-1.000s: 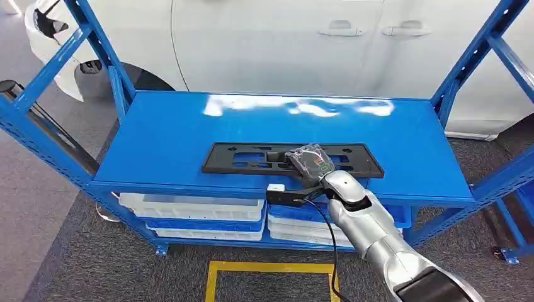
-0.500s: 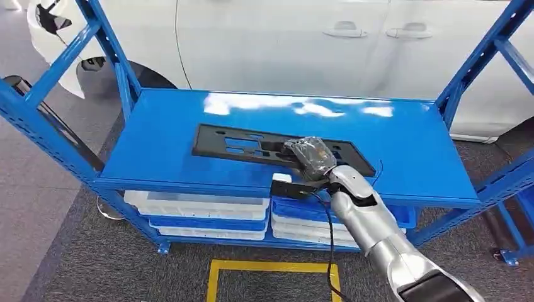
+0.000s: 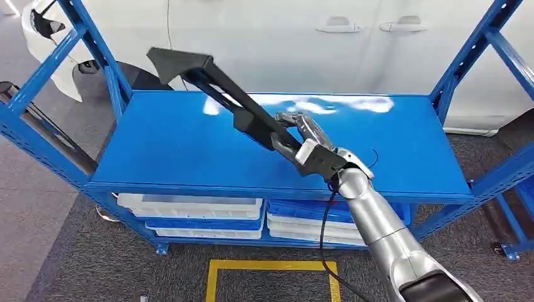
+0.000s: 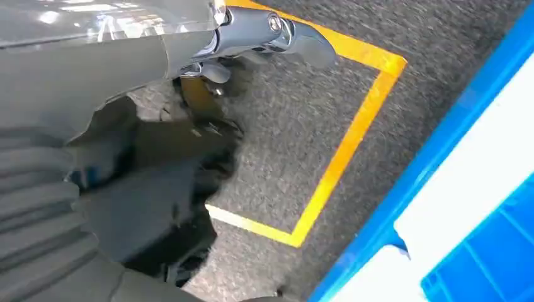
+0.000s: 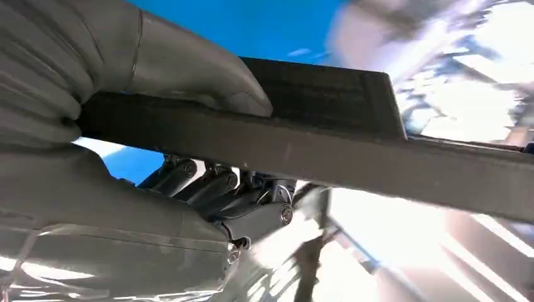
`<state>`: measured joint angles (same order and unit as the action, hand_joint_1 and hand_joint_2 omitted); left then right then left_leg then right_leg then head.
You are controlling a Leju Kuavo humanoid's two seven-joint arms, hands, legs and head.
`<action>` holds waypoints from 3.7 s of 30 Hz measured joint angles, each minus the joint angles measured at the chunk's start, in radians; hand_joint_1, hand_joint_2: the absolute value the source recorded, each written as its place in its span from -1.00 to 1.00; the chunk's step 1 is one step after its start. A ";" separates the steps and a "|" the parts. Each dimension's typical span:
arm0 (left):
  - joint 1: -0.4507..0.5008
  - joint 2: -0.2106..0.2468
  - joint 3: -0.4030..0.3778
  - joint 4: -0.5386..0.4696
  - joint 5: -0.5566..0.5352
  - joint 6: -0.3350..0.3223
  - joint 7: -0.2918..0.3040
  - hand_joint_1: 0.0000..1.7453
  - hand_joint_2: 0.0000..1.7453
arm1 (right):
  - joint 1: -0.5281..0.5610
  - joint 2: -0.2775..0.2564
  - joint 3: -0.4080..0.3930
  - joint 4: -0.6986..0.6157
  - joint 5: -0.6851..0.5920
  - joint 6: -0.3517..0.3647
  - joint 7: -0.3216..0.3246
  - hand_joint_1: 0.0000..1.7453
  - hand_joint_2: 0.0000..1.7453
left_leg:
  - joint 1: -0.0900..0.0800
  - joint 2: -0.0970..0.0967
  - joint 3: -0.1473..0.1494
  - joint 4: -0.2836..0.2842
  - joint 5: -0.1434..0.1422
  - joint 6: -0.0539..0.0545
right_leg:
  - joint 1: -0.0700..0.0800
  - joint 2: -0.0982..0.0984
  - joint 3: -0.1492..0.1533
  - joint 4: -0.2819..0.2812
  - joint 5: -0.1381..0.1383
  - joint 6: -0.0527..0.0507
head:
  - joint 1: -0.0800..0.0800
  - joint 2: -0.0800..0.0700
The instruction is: Take the parts from the cabinet and place them on the table.
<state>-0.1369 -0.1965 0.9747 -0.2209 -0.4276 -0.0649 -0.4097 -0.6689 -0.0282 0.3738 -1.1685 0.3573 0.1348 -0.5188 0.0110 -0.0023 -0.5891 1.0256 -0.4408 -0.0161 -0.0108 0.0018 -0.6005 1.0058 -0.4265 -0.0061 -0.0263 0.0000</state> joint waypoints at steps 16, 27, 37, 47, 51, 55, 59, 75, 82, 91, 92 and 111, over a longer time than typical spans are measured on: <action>-0.014 -0.002 0.004 0.000 0.052 -0.045 0.008 -1.00 1.00 | -0.142 0.079 0.053 -0.131 -0.403 0.198 0.082 1.00 1.00 | -0.009 -0.006 -0.003 -0.005 -0.007 0.024 | 0.001 0.000 -0.022 0.024 0.000 0.026 | 0.004 0.000; -0.009 -0.002 0.023 0.000 0.061 -0.029 0.015 -1.00 1.00 | -0.155 0.102 0.087 -0.183 -0.455 0.206 0.093 1.00 1.00 | 0.001 -0.004 -0.140 0.288 -0.145 -0.016 | 0.001 -0.002 -0.021 0.010 0.004 -0.012 | 0.000 0.000; -0.004 -0.001 0.025 0.000 0.063 -0.021 0.005 -1.00 1.00 | -0.132 0.086 0.091 -0.239 -0.491 0.201 0.084 1.00 1.00 | -0.007 -0.006 -0.010 -0.011 0.004 0.020 | 0.006 0.002 -0.017 0.009 0.005 0.020 | 0.001 0.000; 0.000 0.000 0.030 0.000 0.078 -0.010 0.061 -1.00 1.00 | -0.114 0.045 0.072 -0.289 -0.551 0.189 0.079 1.00 1.00 | -0.002 -0.005 -0.007 -0.010 0.009 0.035 | -0.002 0.001 -0.036 0.078 -0.010 0.032 | 0.005 0.000; 0.004 0.000 0.030 0.000 0.071 0.005 0.087 -1.00 1.00 | -0.101 0.037 0.060 -0.312 -0.558 0.186 0.079 1.00 1.00 | -0.005 -0.005 -0.017 -0.004 0.012 0.018 | 0.009 0.003 -0.017 0.023 -0.003 0.018 | 0.004 0.000; 0.005 0.000 0.030 0.000 0.069 0.014 0.093 -1.00 1.00 | -0.084 0.031 0.050 -0.335 -0.559 0.185 0.079 1.00 1.00 | -0.004 -0.004 -0.045 0.075 -0.069 -0.001 | -0.003 -0.004 -0.023 0.006 0.016 -0.010 | -0.001 0.000; 0.006 0.000 0.030 0.000 0.066 0.021 0.098 -1.00 1.00 | -0.056 0.027 0.044 -0.346 -0.561 0.185 0.079 1.00 1.00 | 0.001 -0.004 -0.103 0.293 -0.175 -0.011 | -0.001 -0.007 -0.047 0.009 0.035 -0.009 | -0.001 0.000; -0.003 0.002 0.029 0.001 0.052 0.029 0.113 -1.00 1.00 | -0.020 0.021 0.016 -0.381 -0.526 0.171 0.071 1.00 1.00 | -0.005 0.004 -0.030 -0.009 0.023 0.045 | -0.005 -0.003 -0.139 0.318 -0.118 0.053 | 0.004 0.000; -0.004 0.001 0.029 0.001 0.051 0.029 0.116 -1.00 1.00 | -0.019 0.019 0.009 -0.398 -0.519 0.170 0.069 1.00 1.00 | -0.008 0.002 -0.071 -0.002 0.069 0.020 | 0.008 -0.001 0.074 0.014 -0.077 0.023 | 0.009 0.000; -0.002 0.002 0.029 0.001 0.051 0.026 0.119 -1.00 1.00 | -0.001 0.014 0.005 -0.399 -0.503 0.168 0.066 1.00 1.00 | 0.001 -0.001 -0.132 0.298 -0.112 -0.015 | -0.001 -0.010 -0.022 0.000 0.018 -0.011 | 0.005 0.000; -0.003 0.002 0.029 0.001 0.051 0.026 0.119 -1.00 1.00 | 0.001 0.013 0.004 -0.399 -0.501 0.168 0.066 1.00 1.00 | 0.001 -0.001 -0.098 0.265 -0.077 -0.015 | -0.001 -0.010 -0.036 0.001 0.028 -0.009 | 0.004 0.000; -0.002 -0.002 0.029 0.001 0.073 0.024 0.095 -1.00 1.00 | 0.052 0.003 -0.037 -0.310 -0.370 -0.006 0.041 1.00 1.00 | -0.012 0.003 -0.044 -0.018 0.043 0.025 | 0.004 -0.005 0.091 -0.001 -0.075 0.026 | 0.005 0.000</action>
<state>-0.1386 -0.1980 1.0037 -0.2197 -0.3544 -0.0404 -0.3151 -0.6166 -0.0252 0.3365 -1.4789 -0.0126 0.1290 -0.4776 -0.0007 0.0006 -0.6329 1.0073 -0.3976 0.0094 -0.0070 -0.0030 -0.5097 1.0051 -0.5018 0.0204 -0.0214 0.0000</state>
